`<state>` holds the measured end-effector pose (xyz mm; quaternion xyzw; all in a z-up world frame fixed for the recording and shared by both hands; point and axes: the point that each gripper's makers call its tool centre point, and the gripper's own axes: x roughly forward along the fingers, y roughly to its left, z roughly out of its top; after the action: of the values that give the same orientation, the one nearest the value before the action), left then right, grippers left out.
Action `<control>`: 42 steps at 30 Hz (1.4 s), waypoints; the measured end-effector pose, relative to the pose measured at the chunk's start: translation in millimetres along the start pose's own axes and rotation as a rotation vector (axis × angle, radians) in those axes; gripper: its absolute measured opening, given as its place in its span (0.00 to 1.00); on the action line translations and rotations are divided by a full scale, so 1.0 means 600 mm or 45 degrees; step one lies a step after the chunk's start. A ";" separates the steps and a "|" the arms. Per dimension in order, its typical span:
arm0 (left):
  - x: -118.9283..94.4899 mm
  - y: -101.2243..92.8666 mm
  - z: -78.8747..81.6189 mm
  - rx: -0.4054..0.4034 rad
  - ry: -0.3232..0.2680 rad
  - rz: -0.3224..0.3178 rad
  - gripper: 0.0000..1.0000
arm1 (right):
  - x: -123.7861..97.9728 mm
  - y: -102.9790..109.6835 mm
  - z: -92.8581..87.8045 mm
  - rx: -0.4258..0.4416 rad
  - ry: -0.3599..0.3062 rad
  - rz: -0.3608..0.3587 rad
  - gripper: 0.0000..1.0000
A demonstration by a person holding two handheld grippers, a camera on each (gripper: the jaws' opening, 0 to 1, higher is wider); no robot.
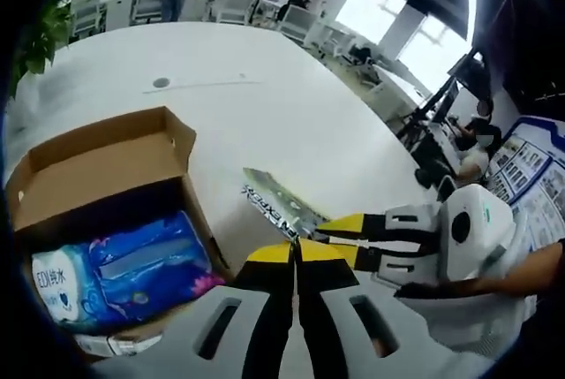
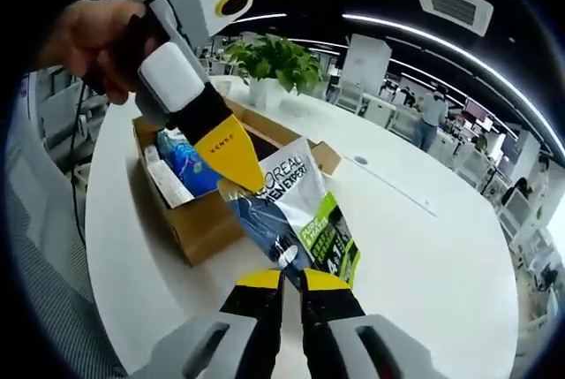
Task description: Operate the shoe box by opening the lid, removing the specified soft item, and placing it in the target area until the item is outside and the box remains undamaged.
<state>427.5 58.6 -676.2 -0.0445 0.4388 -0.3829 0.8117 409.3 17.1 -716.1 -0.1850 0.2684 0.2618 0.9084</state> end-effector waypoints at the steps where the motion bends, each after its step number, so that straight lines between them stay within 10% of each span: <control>1: 0.000 0.001 0.000 -0.001 -0.001 0.001 0.00 | 0.000 0.000 0.001 0.000 -0.002 0.001 0.02; 42: -0.063 0.031 0.039 0.208 -0.081 0.013 0.17 | 0.034 0.002 -0.011 -0.022 0.011 0.063 0.00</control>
<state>443.8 90.3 -643.7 0.0120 0.3801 -0.4116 0.8282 420.6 22.2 -733.6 -0.1874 0.2747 0.2859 0.8987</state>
